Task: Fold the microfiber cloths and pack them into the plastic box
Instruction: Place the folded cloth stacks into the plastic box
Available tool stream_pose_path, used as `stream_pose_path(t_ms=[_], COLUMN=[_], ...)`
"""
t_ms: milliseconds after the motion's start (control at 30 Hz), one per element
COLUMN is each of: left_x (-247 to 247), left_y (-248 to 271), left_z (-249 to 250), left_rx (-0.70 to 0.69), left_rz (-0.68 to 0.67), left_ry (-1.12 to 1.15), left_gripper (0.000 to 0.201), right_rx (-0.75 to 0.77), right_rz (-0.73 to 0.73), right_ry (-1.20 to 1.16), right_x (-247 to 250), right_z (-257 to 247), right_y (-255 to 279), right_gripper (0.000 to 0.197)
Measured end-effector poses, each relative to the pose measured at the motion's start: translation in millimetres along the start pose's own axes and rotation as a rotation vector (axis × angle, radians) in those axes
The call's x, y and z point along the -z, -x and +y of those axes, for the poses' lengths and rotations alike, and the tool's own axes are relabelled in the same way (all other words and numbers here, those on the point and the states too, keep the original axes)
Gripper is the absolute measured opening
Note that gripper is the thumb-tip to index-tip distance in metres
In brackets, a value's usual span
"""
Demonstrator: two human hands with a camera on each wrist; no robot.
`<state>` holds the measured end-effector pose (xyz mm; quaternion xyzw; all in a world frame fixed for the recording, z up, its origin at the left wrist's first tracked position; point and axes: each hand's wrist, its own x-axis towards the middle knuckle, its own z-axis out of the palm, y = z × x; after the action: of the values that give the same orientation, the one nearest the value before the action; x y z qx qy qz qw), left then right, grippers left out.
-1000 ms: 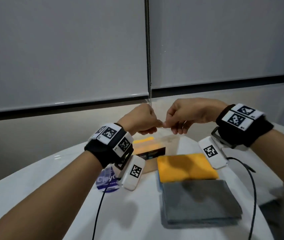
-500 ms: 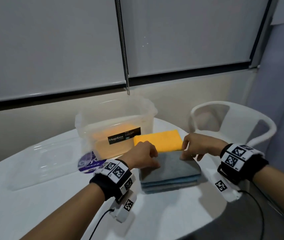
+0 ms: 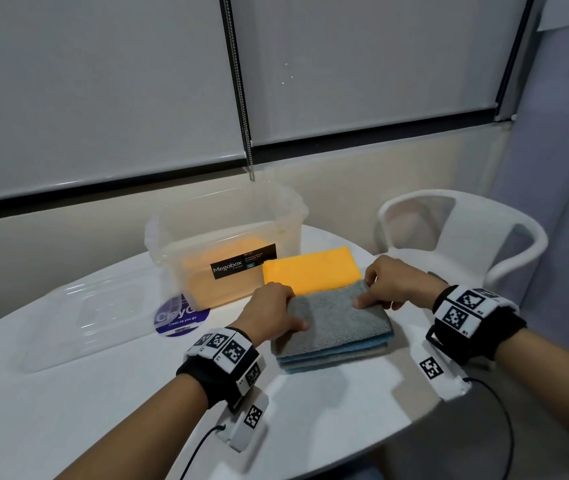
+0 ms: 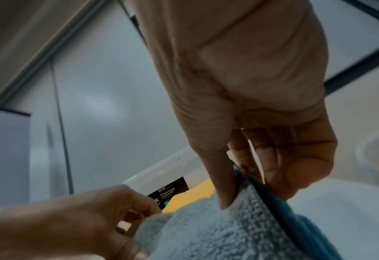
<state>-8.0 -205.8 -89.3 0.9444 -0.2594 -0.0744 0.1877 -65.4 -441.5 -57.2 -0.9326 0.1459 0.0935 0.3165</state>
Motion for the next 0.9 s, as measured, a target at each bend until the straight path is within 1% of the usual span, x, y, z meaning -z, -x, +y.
stream_pose_path(t_ms=[67, 100, 200, 267, 333, 400, 467, 567, 667, 767, 900], left_x=[1, 1, 2, 2, 3, 5, 9, 15, 18, 17, 8], left_y=[-1, -2, -3, -3, -2, -3, -6, -9, -7, -3, -4], left_z=[1, 2, 4, 6, 7, 5, 1, -7, -12, -15, -19], left_rx=[-0.003, 0.0, 0.003, 0.001, -0.002, 0.017, 0.072, 0.141, 0.188, 0.218, 0.207], left_rz=[0.003, -0.009, -0.065, -0.087, -0.088, -0.076, -0.082, -0.094, -0.103, -0.129, -0.135], left_ry=[0.011, 0.02, 0.059, 0.084, 0.114, 0.2, 0.353, 0.556, 0.733, 0.779, 0.739], left_gripper=[0.04, 0.038, 0.034, 0.033, 0.03, 0.024, 0.02, 0.02, 0.015, 0.015, 0.023], right_rx=[0.052, 0.063, 0.06, 0.04, 0.02, 0.007, -0.011, -0.051, -0.086, -0.109, -0.145], right_rz=[0.05, 0.066, 0.049, 0.039, 0.064, 0.079, 0.047, -0.028, -0.087, -0.096, -0.114], right_ry=[0.065, 0.087, 0.13, 0.093, 0.046, -0.006, -0.069, -0.158, -0.236, -0.256, -0.301], right_x=[2, 3, 5, 6, 8, 10, 11, 10, 7, 6, 6], right_z=[-3, -4, -5, -3, -1, 3, 8, 12, 11, 9, 6], right_y=[2, 3, 4, 4, 5, 4, 3, 4, 6, 6, 6], right_gripper=[0.032, 0.033, 0.033, 0.035, 0.036, 0.036, 0.046, 0.047, 0.047, 0.048, 0.051])
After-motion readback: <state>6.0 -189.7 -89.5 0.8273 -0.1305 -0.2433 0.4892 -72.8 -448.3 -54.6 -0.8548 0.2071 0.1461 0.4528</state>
